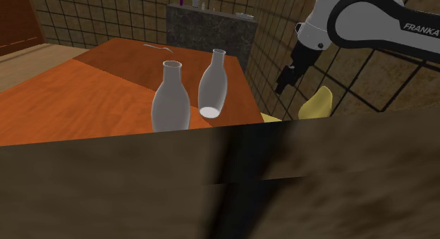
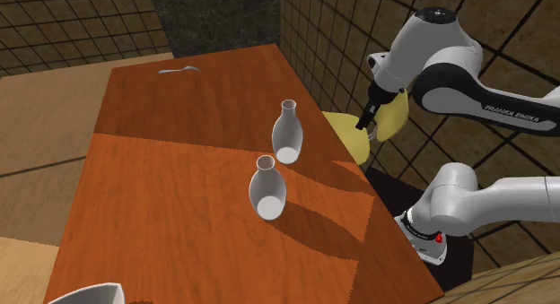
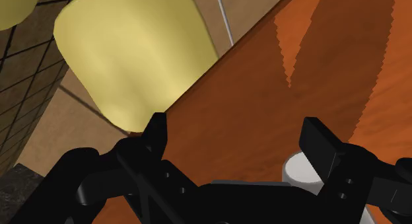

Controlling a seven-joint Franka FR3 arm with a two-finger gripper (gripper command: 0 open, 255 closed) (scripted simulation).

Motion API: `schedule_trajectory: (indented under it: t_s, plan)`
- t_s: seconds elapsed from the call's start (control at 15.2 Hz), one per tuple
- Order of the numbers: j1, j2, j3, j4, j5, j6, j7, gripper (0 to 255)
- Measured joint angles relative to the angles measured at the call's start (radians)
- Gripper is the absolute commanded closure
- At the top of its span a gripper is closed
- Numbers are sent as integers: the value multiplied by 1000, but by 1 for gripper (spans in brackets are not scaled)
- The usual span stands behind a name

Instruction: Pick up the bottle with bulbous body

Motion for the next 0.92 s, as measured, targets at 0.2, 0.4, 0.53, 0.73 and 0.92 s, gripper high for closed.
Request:
schedule_trajectory:
  t_s: [0.2, 0.4, 0.53, 0.73, 0.92]
  plan:
    - [8, 23, 20, 27, 15, -9, 20, 0]
    - [28, 73, 74, 82, 51, -28, 76, 0]
    - [39, 117, 108, 118, 73, -28, 114, 0]
    - [53, 190, 155, 205, 99, -52, 165, 0]
    - [67, 263, 211, 283, 124, -65, 229, 0]
